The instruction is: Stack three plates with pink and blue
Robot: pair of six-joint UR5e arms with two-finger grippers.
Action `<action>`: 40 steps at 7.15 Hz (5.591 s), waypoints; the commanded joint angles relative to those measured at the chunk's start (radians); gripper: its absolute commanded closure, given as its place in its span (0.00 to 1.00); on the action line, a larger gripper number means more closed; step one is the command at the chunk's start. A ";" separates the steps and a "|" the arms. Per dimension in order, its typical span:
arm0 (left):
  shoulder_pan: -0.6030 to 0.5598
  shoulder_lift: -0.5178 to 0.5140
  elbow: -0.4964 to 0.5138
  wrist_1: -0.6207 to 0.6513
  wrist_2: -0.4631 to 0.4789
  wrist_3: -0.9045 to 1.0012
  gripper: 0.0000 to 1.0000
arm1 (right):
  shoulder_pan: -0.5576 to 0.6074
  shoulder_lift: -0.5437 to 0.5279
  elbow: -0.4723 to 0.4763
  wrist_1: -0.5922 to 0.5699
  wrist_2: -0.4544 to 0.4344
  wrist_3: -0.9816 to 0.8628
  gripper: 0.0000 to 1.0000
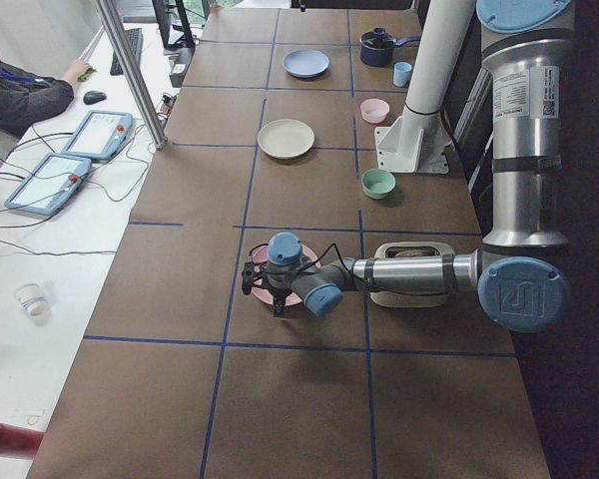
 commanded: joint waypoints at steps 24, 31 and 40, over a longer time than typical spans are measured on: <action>-0.210 -0.283 -0.136 0.684 -0.125 0.671 0.00 | -0.002 0.017 0.007 0.000 0.003 0.008 0.00; -0.498 -0.048 -0.199 0.880 -0.189 0.967 0.00 | -0.286 -0.045 -0.253 0.789 -0.049 0.730 0.00; -0.500 -0.043 -0.201 0.878 -0.189 0.970 0.00 | -0.411 -0.035 -0.190 0.897 -0.052 0.934 1.00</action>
